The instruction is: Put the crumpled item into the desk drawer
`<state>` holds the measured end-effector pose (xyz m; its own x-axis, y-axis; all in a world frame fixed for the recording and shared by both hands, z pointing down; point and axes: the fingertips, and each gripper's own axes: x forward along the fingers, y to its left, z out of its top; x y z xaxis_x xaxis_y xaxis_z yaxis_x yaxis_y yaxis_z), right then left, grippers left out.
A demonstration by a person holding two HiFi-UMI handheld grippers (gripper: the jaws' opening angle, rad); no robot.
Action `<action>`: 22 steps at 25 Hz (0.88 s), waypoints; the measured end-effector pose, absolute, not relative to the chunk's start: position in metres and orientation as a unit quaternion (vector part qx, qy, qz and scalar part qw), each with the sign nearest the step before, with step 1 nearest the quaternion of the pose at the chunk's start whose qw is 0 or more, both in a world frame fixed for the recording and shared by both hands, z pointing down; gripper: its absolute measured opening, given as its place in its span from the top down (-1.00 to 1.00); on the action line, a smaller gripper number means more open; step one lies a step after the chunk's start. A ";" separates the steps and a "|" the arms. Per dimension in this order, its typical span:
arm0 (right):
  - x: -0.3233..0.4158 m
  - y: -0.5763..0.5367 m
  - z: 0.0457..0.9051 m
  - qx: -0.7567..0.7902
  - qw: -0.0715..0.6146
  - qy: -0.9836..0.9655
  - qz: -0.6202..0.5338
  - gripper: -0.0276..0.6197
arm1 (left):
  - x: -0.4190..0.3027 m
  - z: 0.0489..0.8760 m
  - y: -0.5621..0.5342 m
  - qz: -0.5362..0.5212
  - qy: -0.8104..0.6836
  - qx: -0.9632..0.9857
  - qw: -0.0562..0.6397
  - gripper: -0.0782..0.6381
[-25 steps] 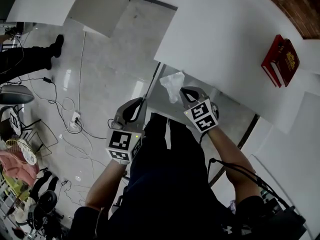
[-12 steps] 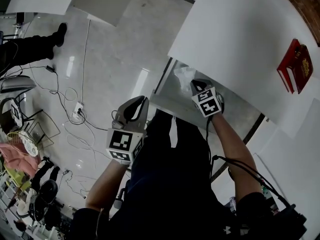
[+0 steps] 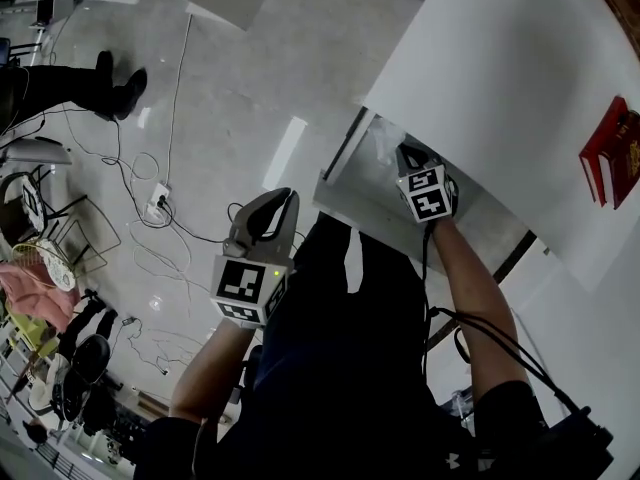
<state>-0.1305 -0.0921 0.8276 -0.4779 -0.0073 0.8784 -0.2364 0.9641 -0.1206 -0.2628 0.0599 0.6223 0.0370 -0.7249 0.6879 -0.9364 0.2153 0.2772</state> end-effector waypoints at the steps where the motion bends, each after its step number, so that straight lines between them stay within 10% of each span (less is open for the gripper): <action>1: -0.130 -0.092 0.831 0.074 0.506 -0.852 0.112 0.89 | -0.263 0.624 0.062 0.139 -0.680 0.609 0.383 0.70; 22: -0.117 -0.078 0.808 0.100 0.501 -0.850 0.129 0.50 | -0.261 0.607 0.051 0.128 -0.673 0.630 0.366 0.70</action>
<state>-0.1169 -0.0784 0.8076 -0.4778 -0.0410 0.8775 -0.2999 0.9465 -0.1190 -0.2615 0.0512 0.6065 0.0603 -0.7544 0.6537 -0.9414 0.1747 0.2885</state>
